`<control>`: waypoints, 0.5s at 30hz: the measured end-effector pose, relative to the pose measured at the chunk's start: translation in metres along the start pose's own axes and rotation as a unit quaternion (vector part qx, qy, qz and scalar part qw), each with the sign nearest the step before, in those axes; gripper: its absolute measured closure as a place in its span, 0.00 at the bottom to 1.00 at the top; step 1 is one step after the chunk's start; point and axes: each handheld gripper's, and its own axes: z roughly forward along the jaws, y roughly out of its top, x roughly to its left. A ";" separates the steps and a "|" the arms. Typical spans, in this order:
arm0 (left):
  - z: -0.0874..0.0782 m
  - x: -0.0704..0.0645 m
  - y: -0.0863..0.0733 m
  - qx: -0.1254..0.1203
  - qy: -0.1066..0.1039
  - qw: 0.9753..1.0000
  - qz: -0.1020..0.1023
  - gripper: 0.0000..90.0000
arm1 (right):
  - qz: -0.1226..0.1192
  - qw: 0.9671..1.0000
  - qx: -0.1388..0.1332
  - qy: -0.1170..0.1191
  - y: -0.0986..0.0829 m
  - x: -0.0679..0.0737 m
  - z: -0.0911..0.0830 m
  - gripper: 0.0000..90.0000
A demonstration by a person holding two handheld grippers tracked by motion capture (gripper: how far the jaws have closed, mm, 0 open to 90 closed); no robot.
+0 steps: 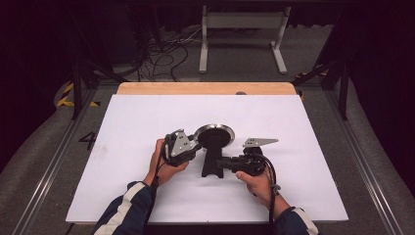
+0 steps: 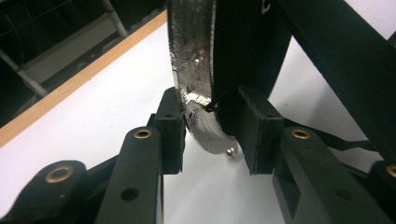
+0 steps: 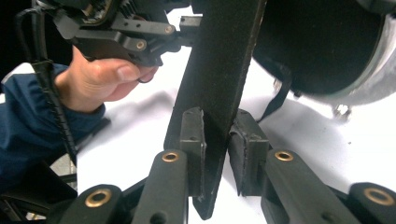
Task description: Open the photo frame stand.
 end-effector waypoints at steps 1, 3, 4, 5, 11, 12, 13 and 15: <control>0.000 0.000 0.000 0.001 0.002 1.000 0.002 0.72 | 0.001 1.000 0.002 -0.002 -0.001 0.000 0.001 0.86; 0.000 0.000 0.000 0.001 0.001 1.000 0.005 0.72 | -0.001 1.000 0.004 -0.003 -0.001 0.000 0.001 0.87; 0.000 0.000 0.000 0.002 0.001 1.000 0.007 0.72 | -0.002 1.000 0.005 -0.004 -0.001 0.000 0.001 0.87; 0.000 -0.001 -0.001 0.001 0.002 1.000 0.004 0.72 | -0.003 1.000 0.004 -0.004 -0.001 -0.001 0.002 0.87; -0.003 -0.002 -0.002 0.002 -0.007 1.000 0.006 0.75 | -0.011 1.000 0.015 -0.012 -0.004 -0.002 0.003 0.89; -0.003 -0.002 -0.003 0.001 -0.007 1.000 0.006 0.75 | -0.011 1.000 0.015 -0.012 -0.004 -0.002 0.003 0.89; -0.004 -0.002 -0.004 0.001 -0.008 1.000 0.005 0.75 | -0.011 1.000 0.016 -0.011 -0.004 -0.002 0.003 0.89; -0.005 -0.002 -0.005 0.000 -0.014 1.000 -0.002 0.76 | -0.013 1.000 0.019 -0.007 -0.005 -0.002 0.003 0.89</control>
